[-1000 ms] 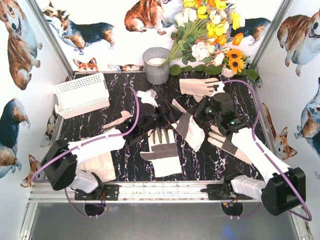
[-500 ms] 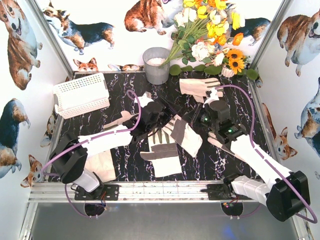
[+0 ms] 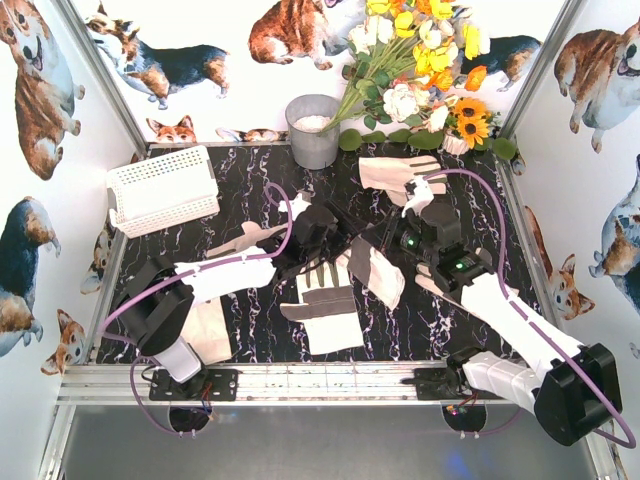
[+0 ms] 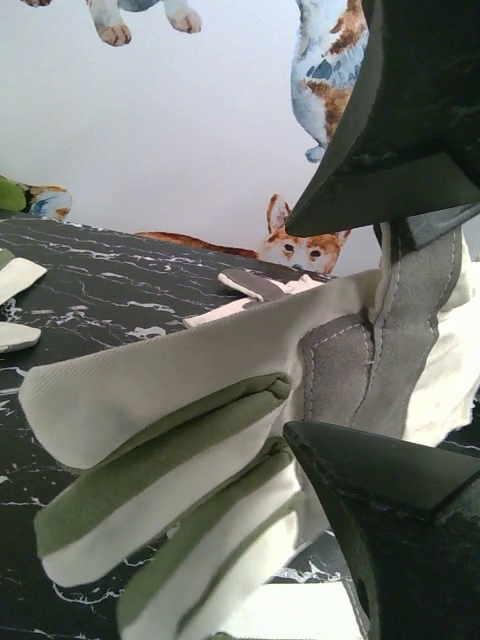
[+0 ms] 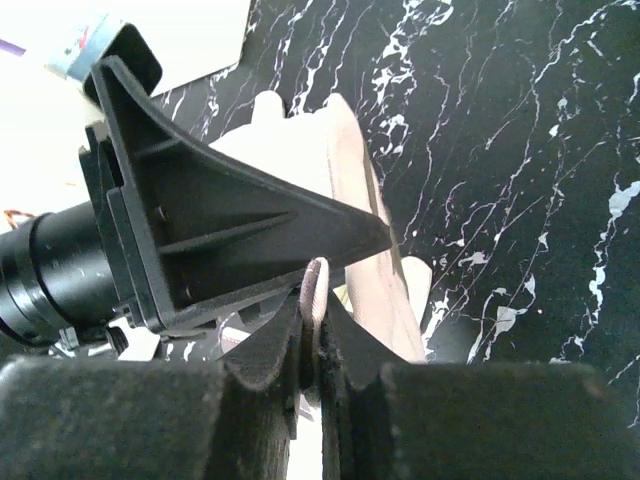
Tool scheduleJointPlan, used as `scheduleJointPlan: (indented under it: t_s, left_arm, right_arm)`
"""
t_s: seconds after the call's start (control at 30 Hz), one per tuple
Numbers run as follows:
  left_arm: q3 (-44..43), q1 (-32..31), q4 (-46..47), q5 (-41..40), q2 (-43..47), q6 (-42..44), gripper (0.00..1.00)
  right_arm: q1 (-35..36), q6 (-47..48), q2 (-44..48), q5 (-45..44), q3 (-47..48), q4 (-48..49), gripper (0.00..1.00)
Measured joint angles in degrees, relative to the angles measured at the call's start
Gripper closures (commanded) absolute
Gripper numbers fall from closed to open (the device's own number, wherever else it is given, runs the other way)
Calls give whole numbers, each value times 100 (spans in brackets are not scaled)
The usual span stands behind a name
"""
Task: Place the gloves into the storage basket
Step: Pair the glove with the glove.
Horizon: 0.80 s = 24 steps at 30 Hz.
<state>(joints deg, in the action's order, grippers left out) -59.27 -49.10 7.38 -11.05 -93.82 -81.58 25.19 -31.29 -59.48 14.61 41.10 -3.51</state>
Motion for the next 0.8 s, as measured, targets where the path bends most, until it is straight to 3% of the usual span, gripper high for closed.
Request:
scheduleJointPlan:
  t_s: [0.27,0.8]
  left_arm:
    - [-72,11,39,203,-234,-98,47]
    - [-72,24,271,555,-299,-105,100]
  right_arm:
    - [2,352,0,420,-337,400,100]
    - [24,879,55,946,-426,431,100]
